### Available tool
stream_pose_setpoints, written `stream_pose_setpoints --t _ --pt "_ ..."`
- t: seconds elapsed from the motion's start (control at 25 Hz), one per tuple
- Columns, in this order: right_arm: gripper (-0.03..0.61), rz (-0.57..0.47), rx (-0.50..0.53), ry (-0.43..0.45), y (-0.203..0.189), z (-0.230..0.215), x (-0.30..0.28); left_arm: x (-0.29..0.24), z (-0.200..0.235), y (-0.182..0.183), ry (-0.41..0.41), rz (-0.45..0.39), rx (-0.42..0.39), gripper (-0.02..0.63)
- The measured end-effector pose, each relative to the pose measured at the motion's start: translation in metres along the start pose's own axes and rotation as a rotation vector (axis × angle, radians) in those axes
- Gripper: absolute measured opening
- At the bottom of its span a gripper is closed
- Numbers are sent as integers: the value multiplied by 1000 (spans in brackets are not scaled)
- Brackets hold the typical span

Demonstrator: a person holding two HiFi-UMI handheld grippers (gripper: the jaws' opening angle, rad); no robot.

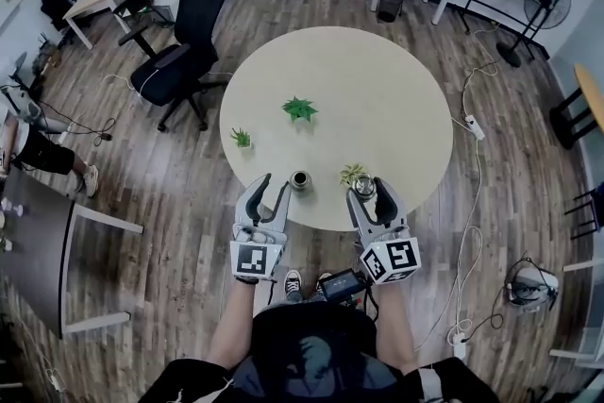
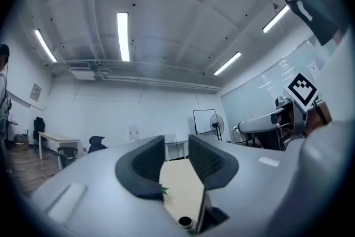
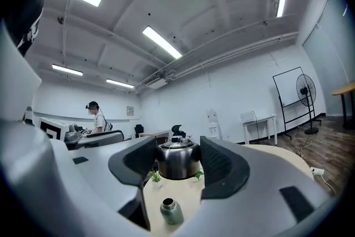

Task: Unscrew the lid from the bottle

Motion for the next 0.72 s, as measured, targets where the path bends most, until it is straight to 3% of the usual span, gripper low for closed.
stream_pose_setpoints --t 0.12,0.72 --pt "249 -15 3 -7 3 2 4 3 0 10 26 -3 -7 4" --pt "245 -35 -3 28 11 10 -1 -1 -2 17 33 26 -24 2"
Point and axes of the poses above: the fingertips, and each gripper's own axes: x backward along the fingers, z to its left, y out of its top, the point moved 8 cm from there along x, backward along the fingers, and after that the axes turned 6 degrees about z, right-handed, at the moved point
